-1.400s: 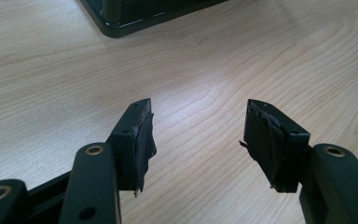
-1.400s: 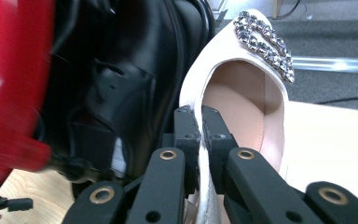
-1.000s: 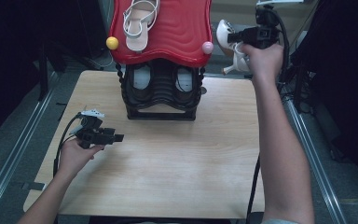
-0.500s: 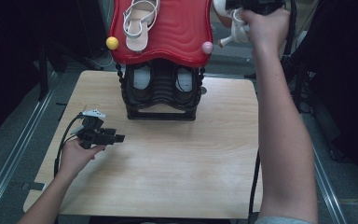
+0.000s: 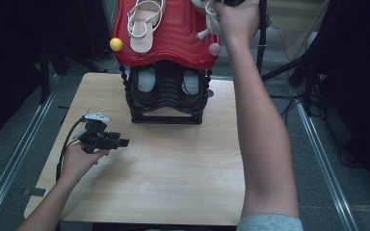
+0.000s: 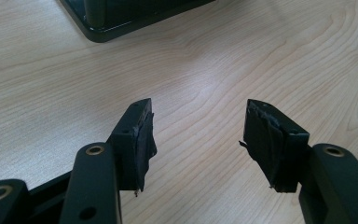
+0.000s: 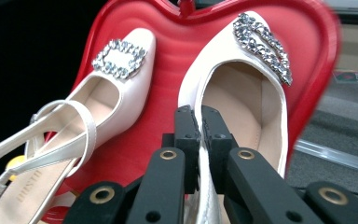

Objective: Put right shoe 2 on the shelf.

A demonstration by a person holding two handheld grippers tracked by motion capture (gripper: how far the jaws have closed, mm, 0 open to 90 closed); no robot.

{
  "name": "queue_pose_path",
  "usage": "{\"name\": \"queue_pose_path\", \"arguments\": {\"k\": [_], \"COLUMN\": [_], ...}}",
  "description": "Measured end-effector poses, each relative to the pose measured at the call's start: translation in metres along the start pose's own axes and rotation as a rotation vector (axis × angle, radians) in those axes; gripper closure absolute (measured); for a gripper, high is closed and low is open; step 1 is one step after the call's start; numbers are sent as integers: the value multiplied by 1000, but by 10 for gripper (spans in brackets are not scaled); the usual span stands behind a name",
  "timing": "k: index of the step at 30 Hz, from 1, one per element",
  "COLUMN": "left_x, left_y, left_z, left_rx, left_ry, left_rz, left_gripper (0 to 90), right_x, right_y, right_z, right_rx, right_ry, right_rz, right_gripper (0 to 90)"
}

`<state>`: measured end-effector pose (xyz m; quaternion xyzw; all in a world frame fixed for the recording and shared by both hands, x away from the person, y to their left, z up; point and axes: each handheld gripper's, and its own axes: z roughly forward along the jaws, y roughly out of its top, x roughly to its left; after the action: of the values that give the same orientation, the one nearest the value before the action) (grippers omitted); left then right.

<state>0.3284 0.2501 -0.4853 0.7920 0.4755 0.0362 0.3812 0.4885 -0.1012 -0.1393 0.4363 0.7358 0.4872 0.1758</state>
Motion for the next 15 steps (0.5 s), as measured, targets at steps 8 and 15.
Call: {"name": "queue_pose_path", "arguments": {"k": [8,15], "left_x": [1,0], "left_y": [-1,0], "left_z": [-1,-1], "left_rx": [0,-2], "left_ry": [5,5], "left_rz": [6,3], "left_gripper": [431,431], "right_x": [25,29], "right_y": [-11,-26], "right_z": [26,38], "right_rx": [25,47], "right_ry": [-25,-14], "right_rz": [-82,-65], "right_gripper": [887,886]}}
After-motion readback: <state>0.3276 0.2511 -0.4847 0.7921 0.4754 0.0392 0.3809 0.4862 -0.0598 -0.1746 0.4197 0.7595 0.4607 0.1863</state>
